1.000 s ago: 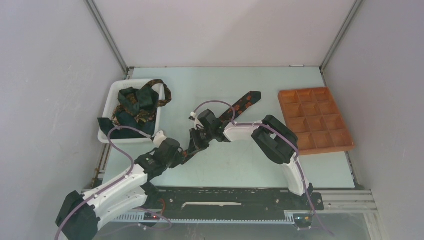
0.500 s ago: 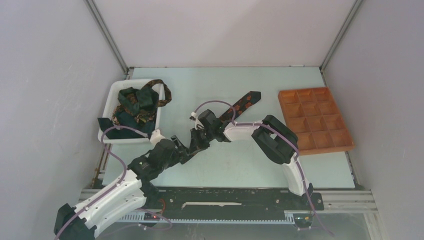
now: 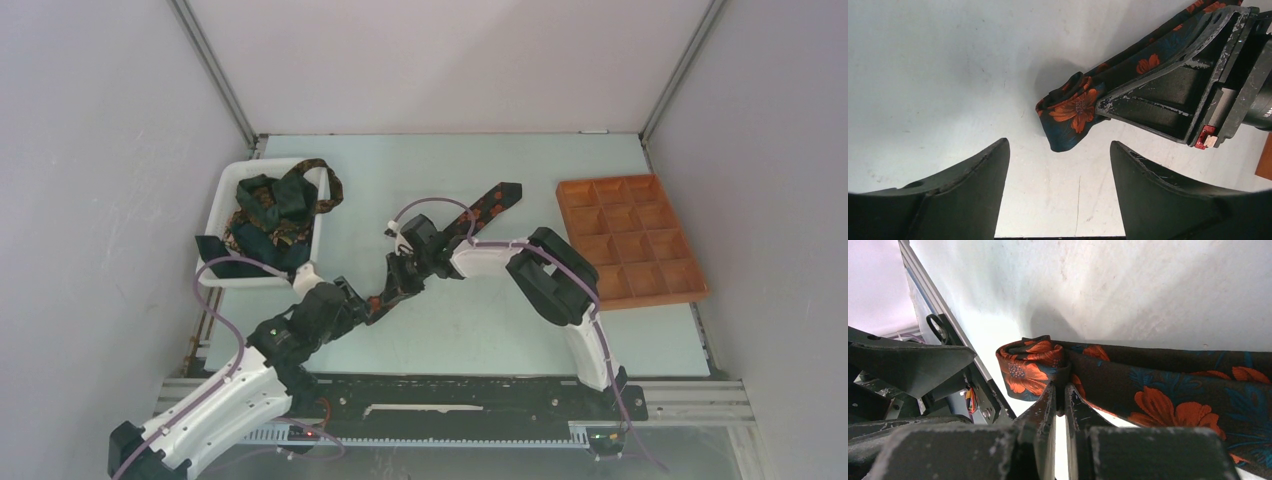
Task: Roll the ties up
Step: Roll the tie at the center of the board.
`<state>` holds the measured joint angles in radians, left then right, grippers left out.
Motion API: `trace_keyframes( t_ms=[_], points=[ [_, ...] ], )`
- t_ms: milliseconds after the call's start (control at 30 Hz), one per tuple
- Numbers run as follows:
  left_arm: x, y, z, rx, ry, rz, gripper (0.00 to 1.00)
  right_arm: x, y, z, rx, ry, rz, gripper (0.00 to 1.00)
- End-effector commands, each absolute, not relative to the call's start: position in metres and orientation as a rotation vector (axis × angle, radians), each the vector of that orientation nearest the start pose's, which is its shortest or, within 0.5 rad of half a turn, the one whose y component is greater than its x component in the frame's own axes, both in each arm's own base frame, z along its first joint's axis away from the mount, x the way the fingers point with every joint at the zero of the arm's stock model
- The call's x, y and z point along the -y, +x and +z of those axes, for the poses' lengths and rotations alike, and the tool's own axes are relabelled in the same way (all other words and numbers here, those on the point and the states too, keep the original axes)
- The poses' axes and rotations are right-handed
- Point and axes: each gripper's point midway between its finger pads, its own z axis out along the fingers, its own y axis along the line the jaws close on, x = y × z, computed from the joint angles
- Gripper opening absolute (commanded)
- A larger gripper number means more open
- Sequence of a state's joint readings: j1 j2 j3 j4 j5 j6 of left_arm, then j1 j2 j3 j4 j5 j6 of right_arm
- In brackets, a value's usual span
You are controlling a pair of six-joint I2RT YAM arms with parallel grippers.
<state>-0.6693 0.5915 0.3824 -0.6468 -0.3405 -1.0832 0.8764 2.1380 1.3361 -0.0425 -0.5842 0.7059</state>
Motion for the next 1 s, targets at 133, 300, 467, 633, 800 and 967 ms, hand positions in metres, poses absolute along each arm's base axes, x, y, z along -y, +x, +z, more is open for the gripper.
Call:
trace_keyframes(
  t_ms=[133, 300, 467, 633, 800, 967],
  points=[
    [0.109, 0.185, 0.058, -2.196, -0.743, -0.526, 0.74, -0.452, 0.227, 0.013, -2.702, -0.562, 1.281, 0.02],
    [0.108, 0.187, 0.05, -2.175, -0.789, -0.543, 0.71, -0.456, 0.22, 0.008, -2.711, -0.575, 1.278, 0.01],
    [0.103, 0.19, 0.046, -2.156, -0.846, -0.543, 0.64, -0.463, 0.214, 0.011, -2.697, -0.593, 1.309, 0.01],
    [0.102, 0.192, 0.046, -2.141, -0.865, -0.555, 0.59, -0.466, 0.215, 0.018, -2.677, -0.591, 1.332, 0.0],
    [0.103, 0.191, 0.041, -2.154, -0.867, -0.554, 0.56, -0.474, 0.21, 0.024, -2.65, -0.607, 1.381, 0.0],
    [0.104, 0.189, 0.035, -2.173, -0.872, -0.555, 0.54, -0.478, 0.207, 0.03, -2.634, -0.618, 1.421, 0.0]
  ],
)
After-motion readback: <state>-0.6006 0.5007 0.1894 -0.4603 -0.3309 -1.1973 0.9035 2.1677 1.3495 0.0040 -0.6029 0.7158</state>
